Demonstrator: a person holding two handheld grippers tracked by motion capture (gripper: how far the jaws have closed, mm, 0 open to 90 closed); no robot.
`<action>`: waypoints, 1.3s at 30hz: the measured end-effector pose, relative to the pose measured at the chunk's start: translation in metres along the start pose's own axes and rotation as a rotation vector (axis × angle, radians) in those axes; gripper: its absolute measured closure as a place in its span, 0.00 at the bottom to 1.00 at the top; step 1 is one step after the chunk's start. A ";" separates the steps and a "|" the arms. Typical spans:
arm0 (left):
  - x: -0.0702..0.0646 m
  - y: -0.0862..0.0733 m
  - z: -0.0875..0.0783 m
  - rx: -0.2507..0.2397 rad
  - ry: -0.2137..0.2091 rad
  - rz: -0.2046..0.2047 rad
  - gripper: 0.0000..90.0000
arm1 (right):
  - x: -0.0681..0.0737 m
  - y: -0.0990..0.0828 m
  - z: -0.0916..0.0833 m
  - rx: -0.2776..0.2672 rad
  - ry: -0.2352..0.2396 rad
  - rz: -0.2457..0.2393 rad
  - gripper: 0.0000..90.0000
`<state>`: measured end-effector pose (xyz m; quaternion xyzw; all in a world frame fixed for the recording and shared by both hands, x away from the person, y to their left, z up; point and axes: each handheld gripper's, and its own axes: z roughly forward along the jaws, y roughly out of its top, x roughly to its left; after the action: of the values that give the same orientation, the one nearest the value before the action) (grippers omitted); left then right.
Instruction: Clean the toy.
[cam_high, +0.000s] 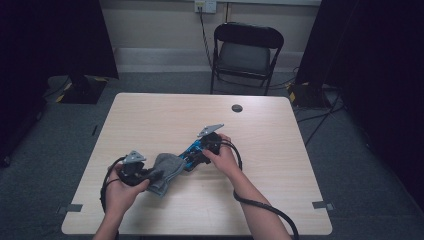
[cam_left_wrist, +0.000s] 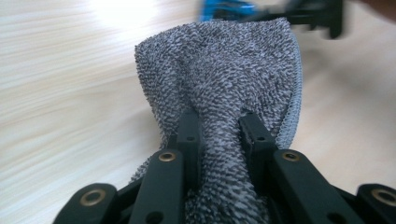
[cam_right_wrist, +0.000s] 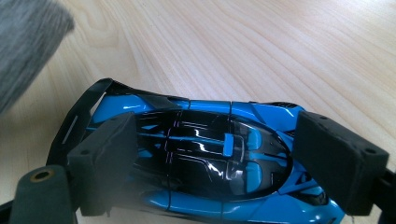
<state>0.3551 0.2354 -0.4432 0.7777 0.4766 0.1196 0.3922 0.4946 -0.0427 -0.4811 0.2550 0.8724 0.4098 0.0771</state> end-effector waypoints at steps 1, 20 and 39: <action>0.005 -0.001 0.000 -0.007 0.009 -0.023 0.82 | 0.000 0.000 0.000 0.002 0.000 0.003 0.15; 0.006 0.004 0.047 0.158 0.111 0.027 0.82 | 0.002 0.000 0.000 0.004 -0.001 0.002 0.15; -0.032 0.000 0.050 0.191 -0.040 0.083 0.83 | 0.003 0.003 0.000 0.021 -0.009 0.008 0.16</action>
<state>0.3665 0.1835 -0.4698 0.8329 0.4452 0.0743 0.3201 0.4931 -0.0397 -0.4791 0.2609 0.8754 0.3997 0.0767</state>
